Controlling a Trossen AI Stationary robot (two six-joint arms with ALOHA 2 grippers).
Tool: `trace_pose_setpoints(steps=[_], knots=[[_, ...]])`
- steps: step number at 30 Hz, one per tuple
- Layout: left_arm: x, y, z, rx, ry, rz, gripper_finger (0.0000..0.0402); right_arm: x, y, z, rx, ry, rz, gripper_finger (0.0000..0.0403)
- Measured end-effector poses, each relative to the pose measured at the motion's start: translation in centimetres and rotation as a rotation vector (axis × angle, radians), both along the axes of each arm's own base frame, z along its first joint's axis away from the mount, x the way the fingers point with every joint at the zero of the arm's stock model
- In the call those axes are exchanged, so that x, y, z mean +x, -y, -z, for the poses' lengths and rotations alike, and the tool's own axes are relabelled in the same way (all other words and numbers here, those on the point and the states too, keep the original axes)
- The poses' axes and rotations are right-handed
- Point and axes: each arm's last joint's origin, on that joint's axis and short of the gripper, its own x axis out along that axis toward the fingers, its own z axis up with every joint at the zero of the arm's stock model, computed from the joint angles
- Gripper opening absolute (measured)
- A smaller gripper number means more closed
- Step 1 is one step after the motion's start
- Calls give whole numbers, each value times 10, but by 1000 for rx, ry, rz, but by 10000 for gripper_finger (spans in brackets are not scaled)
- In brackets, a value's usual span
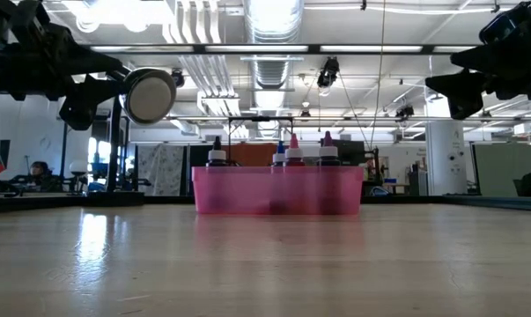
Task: Pick & Place food coloring
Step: Return to Home Position
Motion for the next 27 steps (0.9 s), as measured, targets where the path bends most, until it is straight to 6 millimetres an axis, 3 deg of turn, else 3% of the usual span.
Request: trace_pose_setpoints(steps=[27], knots=[[0,0,0,0,1,0,170,0,0,0,0,0,0,248]])
